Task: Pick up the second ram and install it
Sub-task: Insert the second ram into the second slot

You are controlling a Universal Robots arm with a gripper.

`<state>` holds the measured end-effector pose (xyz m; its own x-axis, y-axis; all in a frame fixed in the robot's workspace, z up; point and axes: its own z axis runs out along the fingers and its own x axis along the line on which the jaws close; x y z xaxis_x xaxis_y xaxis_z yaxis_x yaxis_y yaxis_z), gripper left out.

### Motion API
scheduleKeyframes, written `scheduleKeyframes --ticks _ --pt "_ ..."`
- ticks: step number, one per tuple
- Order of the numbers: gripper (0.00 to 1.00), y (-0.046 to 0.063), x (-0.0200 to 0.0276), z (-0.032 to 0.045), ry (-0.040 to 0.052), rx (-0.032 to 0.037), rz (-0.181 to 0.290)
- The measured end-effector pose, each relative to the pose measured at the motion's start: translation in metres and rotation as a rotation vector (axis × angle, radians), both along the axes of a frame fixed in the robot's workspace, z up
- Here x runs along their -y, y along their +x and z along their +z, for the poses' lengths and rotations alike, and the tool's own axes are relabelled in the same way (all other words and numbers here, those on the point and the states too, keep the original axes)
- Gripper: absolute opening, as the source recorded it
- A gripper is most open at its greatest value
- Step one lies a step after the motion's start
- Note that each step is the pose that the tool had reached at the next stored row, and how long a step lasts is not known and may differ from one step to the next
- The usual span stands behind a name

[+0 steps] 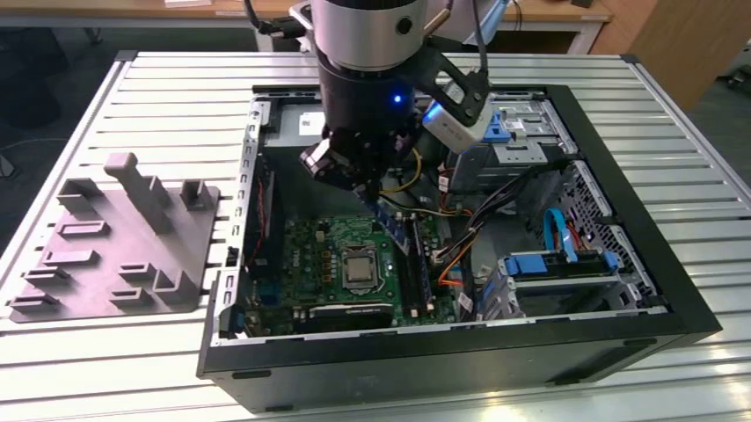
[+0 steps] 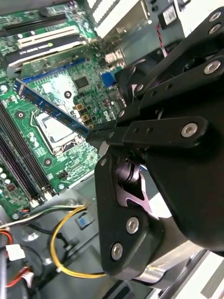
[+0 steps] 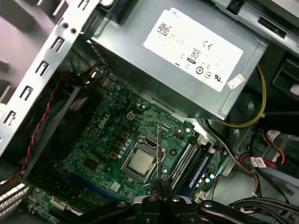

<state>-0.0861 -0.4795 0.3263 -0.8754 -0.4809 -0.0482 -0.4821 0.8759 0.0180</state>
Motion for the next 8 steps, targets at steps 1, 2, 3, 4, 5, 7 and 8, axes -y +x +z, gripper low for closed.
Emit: scheduleKeyframes --ticks 1,2,3,4,5,7,8 --pt "0.11 0.0 0.0 -0.0004 -0.0001 0.0 -0.018" --pt "0.11 0.0 0.0 -0.0009 0.0 0.0 -0.038" --pt "0.11 0.0 0.0 -0.0013 -0.0001 0.0 -0.056" --pt "0.11 0.0 0.0 -0.0017 -0.0001 -0.0001 -0.073" --pt "0.11 0.0 0.0 -0.0022 0.0 -0.0001 -0.091" --pt "0.11 0.0 0.0 -0.0031 0.0 0.0 -0.129" --pt "0.11 0.0 0.0 -0.0035 0.0 0.0 -0.147"
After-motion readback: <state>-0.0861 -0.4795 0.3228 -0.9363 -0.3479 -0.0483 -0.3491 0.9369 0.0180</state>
